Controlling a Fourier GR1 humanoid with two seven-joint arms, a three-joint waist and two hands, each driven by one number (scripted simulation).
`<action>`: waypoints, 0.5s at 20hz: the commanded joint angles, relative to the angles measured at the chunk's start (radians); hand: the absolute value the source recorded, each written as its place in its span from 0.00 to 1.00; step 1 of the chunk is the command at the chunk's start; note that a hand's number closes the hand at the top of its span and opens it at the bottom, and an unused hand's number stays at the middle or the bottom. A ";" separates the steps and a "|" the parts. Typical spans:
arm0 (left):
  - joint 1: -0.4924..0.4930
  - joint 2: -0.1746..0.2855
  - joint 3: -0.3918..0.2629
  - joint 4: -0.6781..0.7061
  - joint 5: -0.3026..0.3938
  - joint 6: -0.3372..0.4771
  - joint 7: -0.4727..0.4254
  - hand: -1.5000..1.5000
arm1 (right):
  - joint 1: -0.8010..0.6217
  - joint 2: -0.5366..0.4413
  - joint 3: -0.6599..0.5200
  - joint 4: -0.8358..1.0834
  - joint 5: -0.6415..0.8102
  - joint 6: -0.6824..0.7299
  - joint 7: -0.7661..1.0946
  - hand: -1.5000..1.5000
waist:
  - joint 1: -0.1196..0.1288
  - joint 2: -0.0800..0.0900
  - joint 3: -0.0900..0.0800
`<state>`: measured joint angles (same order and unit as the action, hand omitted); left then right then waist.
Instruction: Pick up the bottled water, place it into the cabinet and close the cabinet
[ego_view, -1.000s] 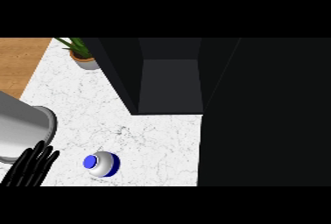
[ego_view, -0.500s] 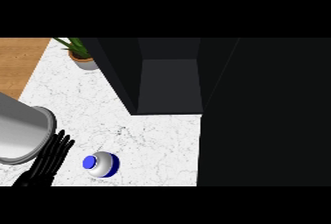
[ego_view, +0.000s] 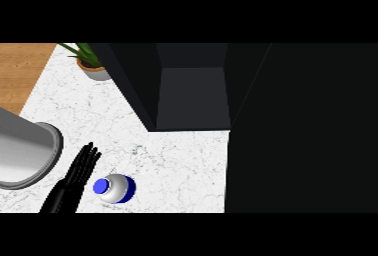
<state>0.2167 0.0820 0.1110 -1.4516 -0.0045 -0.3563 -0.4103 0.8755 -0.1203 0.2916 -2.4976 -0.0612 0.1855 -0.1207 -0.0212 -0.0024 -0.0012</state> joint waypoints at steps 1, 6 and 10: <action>-0.030 0.009 0.029 0.139 -0.014 -0.003 -0.115 0.00 | 0.086 0.013 0.074 -0.146 0.025 -0.017 0.024 0.00 | 0.003 -0.001 0.000; -0.143 0.022 0.052 0.419 -0.068 0.021 -0.273 0.00 | 0.168 -0.030 0.064 -0.166 0.009 0.029 -0.027 0.00 | -0.011 0.000 -0.001; -0.181 0.039 0.035 0.571 -0.068 -0.066 -0.357 0.00 | 0.150 -0.050 -0.044 -0.083 -0.066 0.048 -0.111 0.00 | -0.005 0.001 0.000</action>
<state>0.0656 0.1060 0.1518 -1.0196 -0.0599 -0.3726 -0.6764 0.9738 -0.1404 0.3071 -2.4915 -0.0540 0.2145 -0.2237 -0.0254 -0.0017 -0.0017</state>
